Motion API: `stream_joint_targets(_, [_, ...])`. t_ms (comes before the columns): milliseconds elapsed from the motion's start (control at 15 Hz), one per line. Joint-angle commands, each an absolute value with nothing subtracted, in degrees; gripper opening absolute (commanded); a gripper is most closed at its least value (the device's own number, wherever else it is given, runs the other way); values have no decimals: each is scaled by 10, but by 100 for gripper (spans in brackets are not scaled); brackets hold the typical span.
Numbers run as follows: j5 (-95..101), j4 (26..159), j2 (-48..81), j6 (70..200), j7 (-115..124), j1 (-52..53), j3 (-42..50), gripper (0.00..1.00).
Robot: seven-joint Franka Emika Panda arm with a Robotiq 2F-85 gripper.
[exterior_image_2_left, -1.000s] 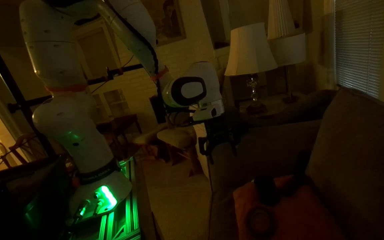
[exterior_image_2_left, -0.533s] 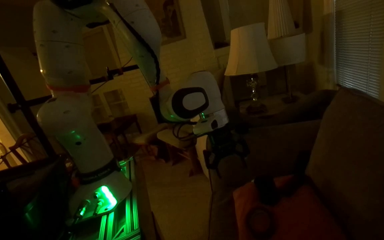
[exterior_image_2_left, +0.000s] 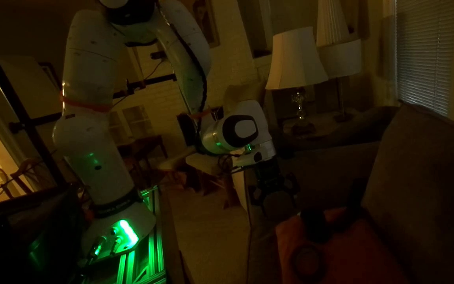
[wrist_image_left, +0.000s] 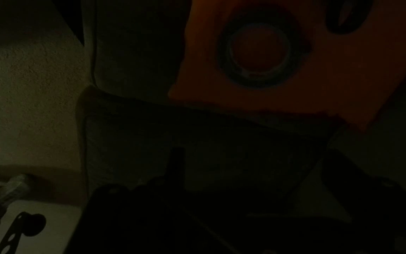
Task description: Pour the black mug's contents into the black bowl
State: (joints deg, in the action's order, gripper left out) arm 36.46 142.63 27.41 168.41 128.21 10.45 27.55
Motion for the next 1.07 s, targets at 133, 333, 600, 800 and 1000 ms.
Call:
stream_joint_targets(133, [339, 1421, 287, 1688, 1269, 123, 291, 100])
stream_joint_targets(333, [292, 1397, 339, 1762, 1242, 101, 271, 100])
stream_joint_targets(600, [153, 1343, 424, 1840, 1142, 86, 237, 100])
stream_joint_targets(800, [55, 1280, 489, 1854, 1065, 69, 198, 100])
stream_joint_targets(1000, [-19, 1216, 549, 1853, 1010, 72, 184, 100])
